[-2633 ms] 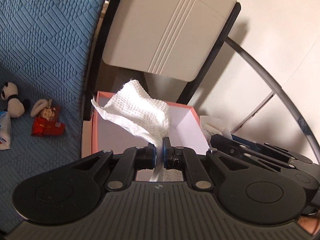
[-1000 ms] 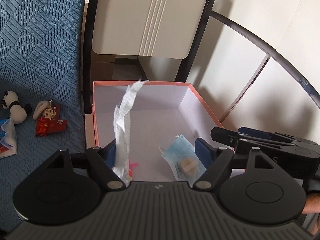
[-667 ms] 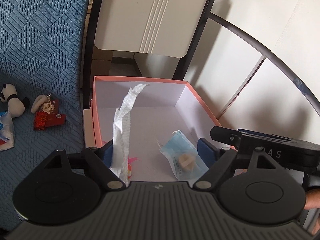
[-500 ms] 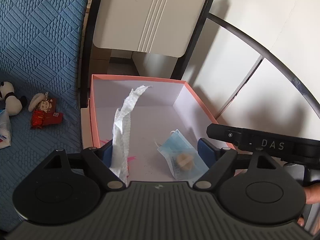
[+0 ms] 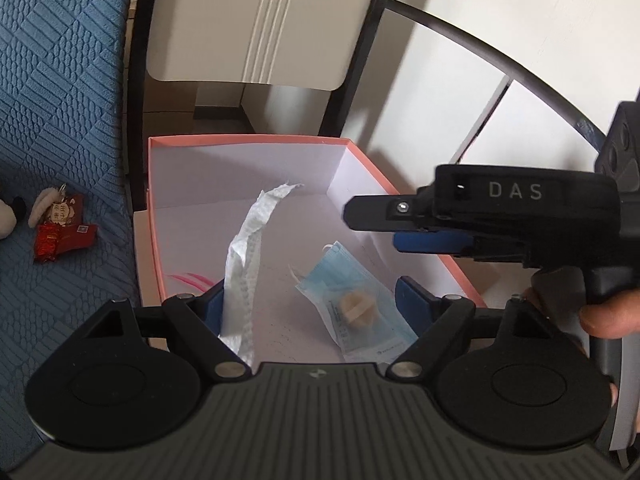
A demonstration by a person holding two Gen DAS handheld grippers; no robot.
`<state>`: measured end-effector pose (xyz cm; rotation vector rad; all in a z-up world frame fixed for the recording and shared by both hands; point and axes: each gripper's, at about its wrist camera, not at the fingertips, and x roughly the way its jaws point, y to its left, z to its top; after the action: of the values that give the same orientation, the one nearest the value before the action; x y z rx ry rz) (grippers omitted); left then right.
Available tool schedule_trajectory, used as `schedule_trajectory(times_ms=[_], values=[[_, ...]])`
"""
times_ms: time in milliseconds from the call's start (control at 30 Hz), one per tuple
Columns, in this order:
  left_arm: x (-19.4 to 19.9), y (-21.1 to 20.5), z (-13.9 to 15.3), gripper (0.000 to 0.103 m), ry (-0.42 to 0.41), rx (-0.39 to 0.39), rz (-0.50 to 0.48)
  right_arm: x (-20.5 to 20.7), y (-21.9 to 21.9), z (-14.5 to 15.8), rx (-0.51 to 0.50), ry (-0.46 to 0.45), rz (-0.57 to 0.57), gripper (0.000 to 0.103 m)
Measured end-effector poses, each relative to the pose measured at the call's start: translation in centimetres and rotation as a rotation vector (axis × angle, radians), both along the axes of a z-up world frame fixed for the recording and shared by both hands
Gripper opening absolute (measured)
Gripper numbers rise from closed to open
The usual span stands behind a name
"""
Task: Organize soft objects
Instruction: 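Withdraw both tools from the box back toward the seat cushion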
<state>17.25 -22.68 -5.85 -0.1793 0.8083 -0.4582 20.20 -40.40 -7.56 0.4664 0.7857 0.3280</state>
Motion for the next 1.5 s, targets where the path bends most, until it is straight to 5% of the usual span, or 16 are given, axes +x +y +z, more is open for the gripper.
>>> schedule_trajectory(times_ms=[100, 233, 500, 600, 667, 767, 1267, 1500], values=[[0.1, -0.6, -0.3, 0.087, -0.01, 0.015, -0.029, 0.7, 0.1, -0.8, 0.042, 0.02, 0.052, 0.069], [0.4, -1.1, -0.8, 0.087, -0.011, 0.024, -0.071, 2.8, -1.0, -2.8, 0.232, 0.113, 0.097, 0.07], [0.5, -2.8, -1.6, 0.087, -0.034, 0.044, -0.149, 5.2, -0.5, -5.0, 0.274, 0.193, 0.185, 0.062], [0.3, -3.4, -1.7, 0.087, -0.052, 0.067, -0.176, 5.8, -0.4, -5.9, 0.292, 0.221, 0.199, 0.05], [0.3, -3.5, -1.9, 0.087, -0.056, 0.075, -0.179, 5.9, -0.4, -6.4, 0.294, 0.228, 0.199, 0.027], [0.6, -3.4, -2.2, 0.087, -0.047, 0.075, -0.164, 6.2, -0.7, -7.2, 0.296, 0.241, 0.176, 0.011], [2.3, -0.6, -1.9, 0.087, -0.035, 0.064, -0.046, 6.5, -3.4, -7.9, 0.04, 0.201, 0.055, 0.009], [2.2, 0.6, -0.3, 0.087, -0.068, 0.064, 0.002, 4.7, -2.2, -4.7, -0.041, 0.077, 0.078, 0.009]])
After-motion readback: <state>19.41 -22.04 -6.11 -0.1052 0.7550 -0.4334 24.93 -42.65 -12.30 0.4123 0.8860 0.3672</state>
